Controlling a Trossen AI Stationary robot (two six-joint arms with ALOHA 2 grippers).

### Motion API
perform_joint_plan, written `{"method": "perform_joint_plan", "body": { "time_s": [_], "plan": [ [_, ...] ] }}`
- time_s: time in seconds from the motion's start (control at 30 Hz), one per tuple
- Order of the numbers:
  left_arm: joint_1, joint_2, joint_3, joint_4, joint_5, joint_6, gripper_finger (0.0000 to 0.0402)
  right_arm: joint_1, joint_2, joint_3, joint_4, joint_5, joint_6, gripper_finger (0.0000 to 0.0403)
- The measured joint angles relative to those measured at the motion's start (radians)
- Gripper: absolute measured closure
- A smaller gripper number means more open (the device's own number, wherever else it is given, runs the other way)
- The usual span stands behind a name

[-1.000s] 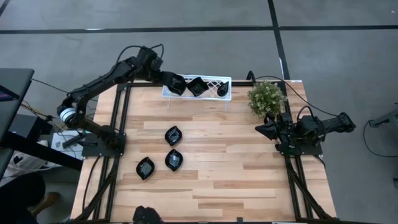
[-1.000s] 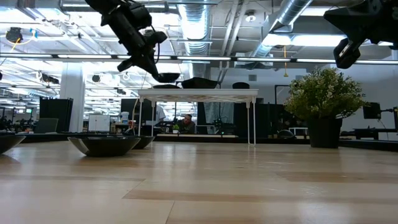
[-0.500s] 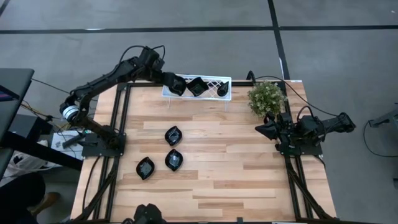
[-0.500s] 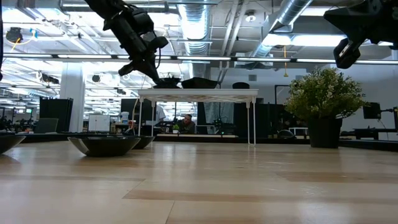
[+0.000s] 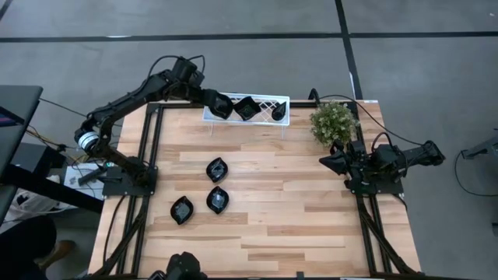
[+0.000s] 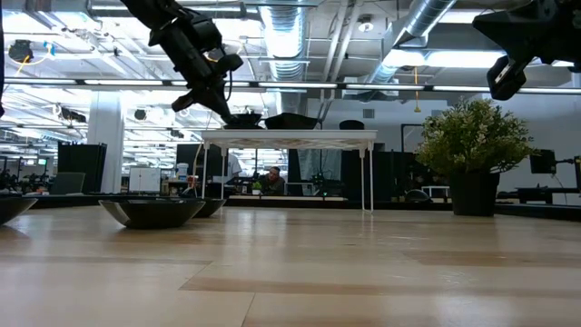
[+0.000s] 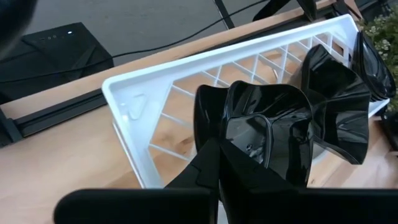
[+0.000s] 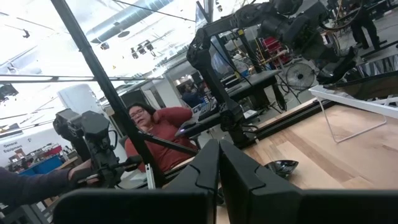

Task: Pick & Place Mini shaped plates
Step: Stack the black leaf shaped plate on top of the black leaf shaped plate on the shelf

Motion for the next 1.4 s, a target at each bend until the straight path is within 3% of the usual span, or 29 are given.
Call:
{"method": "perform_joint_plan", "body": {
  "time_s": [1.4],
  "plan": [
    [-0.008,0.000,0.000,0.027,-0.032,-0.004,0.0386,0.000,0.000,0.000,0.007,0.000,0.000,0.0396]
  ]
}}
